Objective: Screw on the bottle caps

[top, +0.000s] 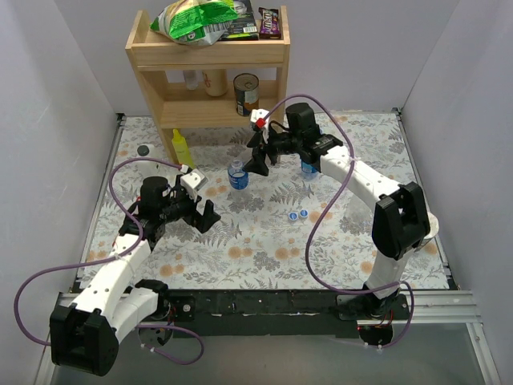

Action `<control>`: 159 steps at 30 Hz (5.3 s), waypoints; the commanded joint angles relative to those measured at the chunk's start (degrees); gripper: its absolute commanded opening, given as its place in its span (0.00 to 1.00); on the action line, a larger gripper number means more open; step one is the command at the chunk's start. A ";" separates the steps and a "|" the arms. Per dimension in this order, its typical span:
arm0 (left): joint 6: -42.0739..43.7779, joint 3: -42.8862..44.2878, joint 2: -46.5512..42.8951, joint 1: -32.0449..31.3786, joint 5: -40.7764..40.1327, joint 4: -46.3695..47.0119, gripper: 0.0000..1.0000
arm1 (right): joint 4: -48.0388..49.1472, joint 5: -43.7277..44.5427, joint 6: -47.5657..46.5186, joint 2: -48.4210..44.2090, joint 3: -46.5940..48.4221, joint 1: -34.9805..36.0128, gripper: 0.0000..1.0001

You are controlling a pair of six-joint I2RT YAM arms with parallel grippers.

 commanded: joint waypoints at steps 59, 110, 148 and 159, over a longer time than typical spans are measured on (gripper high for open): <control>-5.13 6.85 17.80 -4.38 -6.59 19.13 0.98 | 33.44 -17.06 37.63 2.55 0.83 2.45 0.18; 10.24 9.05 16.74 -5.00 16.36 5.77 0.00 | -41.49 0.41 -35.36 -3.86 15.34 -9.59 0.59; 4.63 6.06 16.04 -5.09 12.40 7.61 0.00 | -36.85 17.65 -65.63 2.11 -16.75 -0.98 0.64; 4.54 6.33 16.92 -5.00 12.14 8.05 0.00 | -35.37 18.18 -65.90 2.29 -17.98 -0.89 0.57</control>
